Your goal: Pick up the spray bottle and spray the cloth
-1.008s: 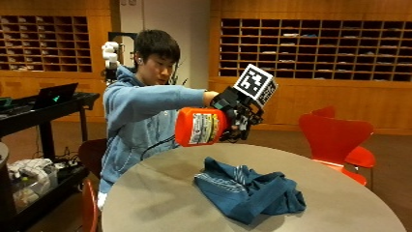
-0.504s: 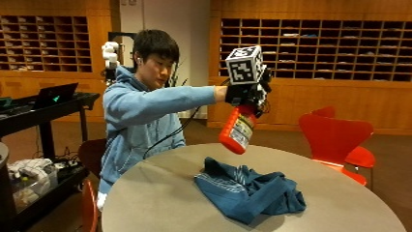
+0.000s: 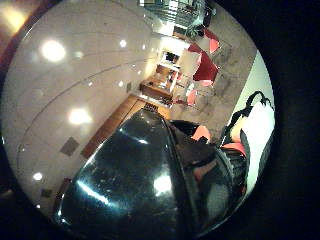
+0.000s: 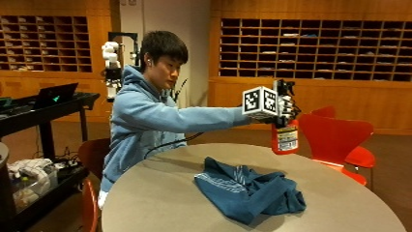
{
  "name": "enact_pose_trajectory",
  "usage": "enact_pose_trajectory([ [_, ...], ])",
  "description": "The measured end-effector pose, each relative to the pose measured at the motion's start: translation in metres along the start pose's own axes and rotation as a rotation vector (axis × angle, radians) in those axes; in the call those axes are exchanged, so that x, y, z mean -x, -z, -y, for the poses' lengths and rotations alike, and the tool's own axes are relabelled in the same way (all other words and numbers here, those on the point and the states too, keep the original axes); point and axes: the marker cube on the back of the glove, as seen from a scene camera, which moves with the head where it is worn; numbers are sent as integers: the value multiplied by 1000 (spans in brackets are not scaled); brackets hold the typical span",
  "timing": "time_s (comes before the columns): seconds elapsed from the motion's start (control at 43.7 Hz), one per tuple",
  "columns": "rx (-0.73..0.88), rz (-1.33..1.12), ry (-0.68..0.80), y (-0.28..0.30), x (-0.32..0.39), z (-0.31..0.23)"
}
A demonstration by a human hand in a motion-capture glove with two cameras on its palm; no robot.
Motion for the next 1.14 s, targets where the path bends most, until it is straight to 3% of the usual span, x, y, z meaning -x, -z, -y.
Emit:
enact_pose_trajectory([
  [0.275,-81,36,-70,-67,-59,-6],
  [0.527,67,6,-39,-93,-80,-16],
  [0.779,265,-60,8,-54,-81,-37],
  [1.145,117,176,47,30,-53,-74],
])
